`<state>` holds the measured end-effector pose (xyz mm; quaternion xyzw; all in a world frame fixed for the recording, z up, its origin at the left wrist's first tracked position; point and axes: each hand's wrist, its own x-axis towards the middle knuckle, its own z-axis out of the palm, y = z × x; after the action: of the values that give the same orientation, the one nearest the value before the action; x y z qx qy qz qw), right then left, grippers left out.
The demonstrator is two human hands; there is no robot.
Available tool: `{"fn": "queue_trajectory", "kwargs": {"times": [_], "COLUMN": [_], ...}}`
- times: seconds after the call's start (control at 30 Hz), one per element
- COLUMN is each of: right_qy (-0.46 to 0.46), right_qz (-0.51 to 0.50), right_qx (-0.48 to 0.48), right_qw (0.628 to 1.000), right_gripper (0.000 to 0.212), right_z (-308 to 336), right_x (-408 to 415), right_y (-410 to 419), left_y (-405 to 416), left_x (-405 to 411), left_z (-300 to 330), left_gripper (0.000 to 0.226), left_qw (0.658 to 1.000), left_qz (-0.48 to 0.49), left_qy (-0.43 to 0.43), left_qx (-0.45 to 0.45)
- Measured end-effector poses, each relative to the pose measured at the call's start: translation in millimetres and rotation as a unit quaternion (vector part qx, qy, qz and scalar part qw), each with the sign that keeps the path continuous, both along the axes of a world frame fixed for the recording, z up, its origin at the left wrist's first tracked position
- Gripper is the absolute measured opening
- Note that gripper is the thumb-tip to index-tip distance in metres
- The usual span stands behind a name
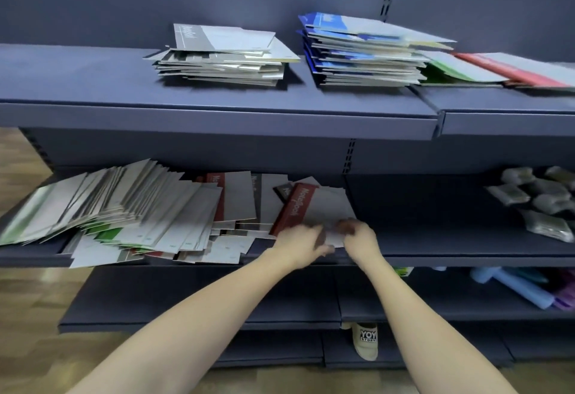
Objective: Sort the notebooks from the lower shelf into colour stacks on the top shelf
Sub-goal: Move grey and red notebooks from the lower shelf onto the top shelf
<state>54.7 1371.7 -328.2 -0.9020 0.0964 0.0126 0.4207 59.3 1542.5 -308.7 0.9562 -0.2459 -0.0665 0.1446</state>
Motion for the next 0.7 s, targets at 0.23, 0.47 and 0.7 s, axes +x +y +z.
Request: {"fn": "queue_trajectory", "kwargs": {"times": [0.23, 0.47, 0.7], "right_qy": [0.043, 0.097, 0.108], "right_qz": [-0.060, -0.091, -0.102], "right_qx": [-0.021, 0.003, 0.111], "right_qw": [0.997, 0.991, 0.983], "right_gripper": [0.037, 0.029, 0.022], "right_z": [6, 17, 20], "right_x": [2, 13, 11], "right_y": [-35, -24, -15], "left_y": [12, 1, 6], "left_x": [6, -8, -14], "left_z": [-23, -20, -26], "left_gripper": [0.044, 0.051, 0.059], "left_qw": [0.998, 0.996, 0.987], "left_qz": [0.030, 0.046, 0.143], "left_qy": [0.000, -0.001, 0.037], "left_qx": [0.050, 0.074, 0.065]}}
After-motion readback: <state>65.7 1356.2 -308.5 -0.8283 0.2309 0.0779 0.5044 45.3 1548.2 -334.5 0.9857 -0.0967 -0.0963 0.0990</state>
